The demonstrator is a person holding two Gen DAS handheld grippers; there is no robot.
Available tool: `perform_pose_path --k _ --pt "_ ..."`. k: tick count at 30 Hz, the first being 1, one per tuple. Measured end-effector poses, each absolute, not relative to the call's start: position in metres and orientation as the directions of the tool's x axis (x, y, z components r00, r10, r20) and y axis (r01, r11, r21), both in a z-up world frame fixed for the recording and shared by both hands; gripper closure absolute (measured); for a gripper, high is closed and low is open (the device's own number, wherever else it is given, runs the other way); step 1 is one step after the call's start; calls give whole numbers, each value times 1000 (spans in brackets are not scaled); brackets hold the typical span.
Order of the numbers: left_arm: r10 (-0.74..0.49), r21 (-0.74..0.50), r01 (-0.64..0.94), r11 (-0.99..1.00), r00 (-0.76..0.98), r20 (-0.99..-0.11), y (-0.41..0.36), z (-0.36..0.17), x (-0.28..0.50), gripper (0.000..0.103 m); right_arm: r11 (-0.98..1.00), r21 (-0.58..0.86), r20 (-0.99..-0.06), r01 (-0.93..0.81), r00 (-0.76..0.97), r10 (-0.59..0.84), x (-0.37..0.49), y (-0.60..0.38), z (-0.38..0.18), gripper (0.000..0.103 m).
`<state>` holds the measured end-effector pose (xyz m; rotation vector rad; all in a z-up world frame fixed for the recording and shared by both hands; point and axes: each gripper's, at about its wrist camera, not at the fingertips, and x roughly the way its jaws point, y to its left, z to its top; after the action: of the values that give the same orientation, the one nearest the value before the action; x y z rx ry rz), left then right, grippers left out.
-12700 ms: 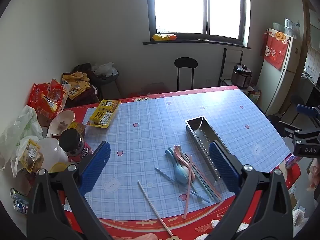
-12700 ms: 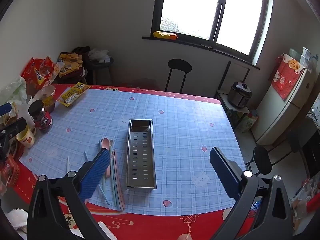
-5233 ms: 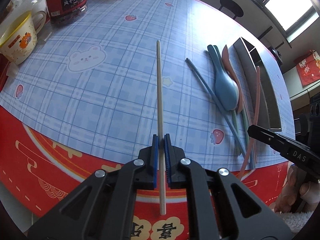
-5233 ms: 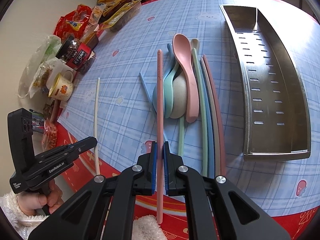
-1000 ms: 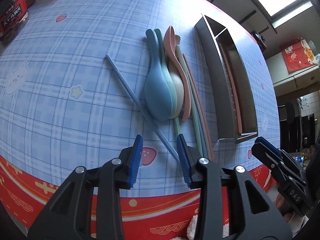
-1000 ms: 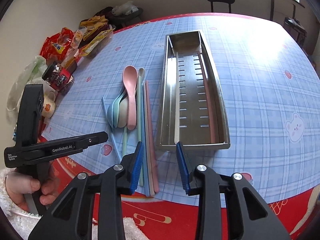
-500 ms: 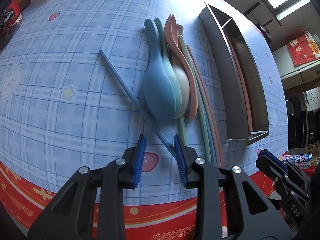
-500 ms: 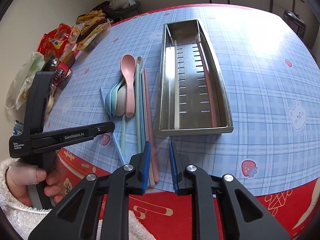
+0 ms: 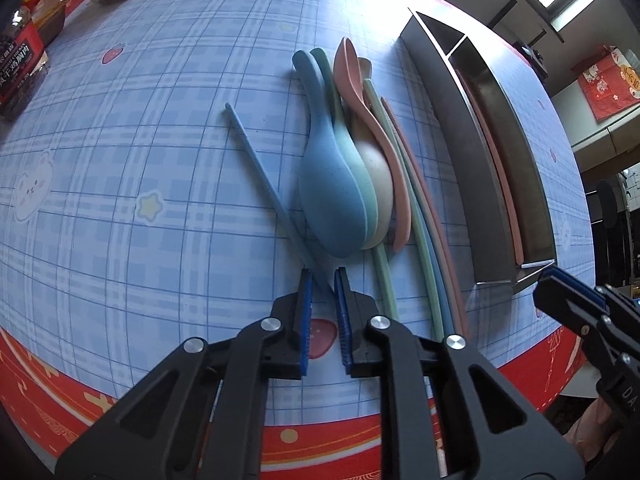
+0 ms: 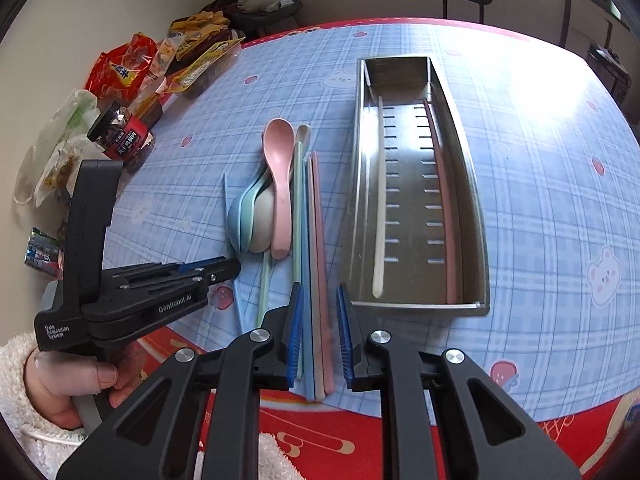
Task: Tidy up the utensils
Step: 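Lift the blue chopstick with the left tool while the right tool grasps the pink spoon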
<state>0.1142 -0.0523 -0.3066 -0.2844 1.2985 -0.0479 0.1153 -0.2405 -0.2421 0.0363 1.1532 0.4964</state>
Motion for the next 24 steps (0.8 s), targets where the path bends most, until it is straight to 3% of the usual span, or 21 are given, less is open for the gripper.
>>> perform_pose_path --k 11,24 --pt "-151 -213 -162 964 327 -933 -22 -307 119 89 870 208 -896 -447 270 353 184 -174 -254 86" --pt "-157 -241 -193 951 371 -915 39 -308 118 90 887 206 -928 -413 204 311 215 -140 -282 86"
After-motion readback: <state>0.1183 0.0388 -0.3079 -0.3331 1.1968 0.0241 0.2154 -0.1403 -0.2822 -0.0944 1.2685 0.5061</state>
